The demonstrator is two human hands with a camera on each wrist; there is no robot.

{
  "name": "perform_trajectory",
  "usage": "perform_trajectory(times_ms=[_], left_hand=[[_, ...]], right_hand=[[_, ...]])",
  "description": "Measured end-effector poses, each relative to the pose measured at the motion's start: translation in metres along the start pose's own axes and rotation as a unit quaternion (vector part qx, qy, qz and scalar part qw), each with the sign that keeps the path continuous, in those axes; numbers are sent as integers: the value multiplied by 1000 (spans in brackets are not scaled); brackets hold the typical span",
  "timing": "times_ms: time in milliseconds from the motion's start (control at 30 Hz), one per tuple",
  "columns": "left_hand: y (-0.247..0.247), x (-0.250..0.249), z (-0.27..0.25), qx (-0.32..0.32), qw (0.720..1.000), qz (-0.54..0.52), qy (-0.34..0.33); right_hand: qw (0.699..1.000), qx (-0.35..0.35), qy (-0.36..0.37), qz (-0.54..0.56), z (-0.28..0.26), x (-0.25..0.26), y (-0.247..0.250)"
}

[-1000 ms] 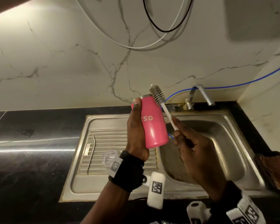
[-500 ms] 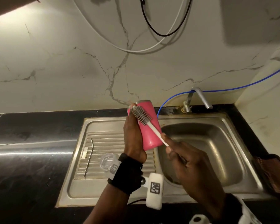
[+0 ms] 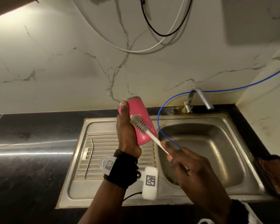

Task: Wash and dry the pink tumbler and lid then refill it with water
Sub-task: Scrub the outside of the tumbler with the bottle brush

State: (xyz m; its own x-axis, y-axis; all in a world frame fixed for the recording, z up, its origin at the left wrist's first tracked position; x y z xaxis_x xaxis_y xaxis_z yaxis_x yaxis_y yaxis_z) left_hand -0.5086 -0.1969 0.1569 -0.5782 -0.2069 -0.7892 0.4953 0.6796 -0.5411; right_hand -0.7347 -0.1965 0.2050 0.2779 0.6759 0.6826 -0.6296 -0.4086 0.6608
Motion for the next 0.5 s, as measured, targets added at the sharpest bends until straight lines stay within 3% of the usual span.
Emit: perform_trajectory(times_ms=[133, 333, 500], left_hand=[[10, -17, 5, -29, 999, -16, -34], [1, 0, -2, 16, 999, -41, 15], [11, -13, 8, 3, 997, -76, -8]], right_hand=[[1000, 20, 14, 2, -17, -2, 4], [999, 20, -10, 24, -2, -8, -8], [999, 34, 9, 10, -18, -12, -1]])
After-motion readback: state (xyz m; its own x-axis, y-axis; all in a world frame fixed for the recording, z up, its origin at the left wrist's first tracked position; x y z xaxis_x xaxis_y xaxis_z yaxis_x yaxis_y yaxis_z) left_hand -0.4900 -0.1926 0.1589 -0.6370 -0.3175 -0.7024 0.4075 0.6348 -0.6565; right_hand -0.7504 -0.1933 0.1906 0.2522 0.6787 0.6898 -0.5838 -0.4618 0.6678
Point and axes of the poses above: each hand's wrist, its own z-axis towards the middle knuckle, its own y-axis out of the back of the hand, x = y × z, the point moved 4 cm from there along z, towards the middle knuckle, and after that the axes turned 3 degrees about x, right-handed, at the moved point
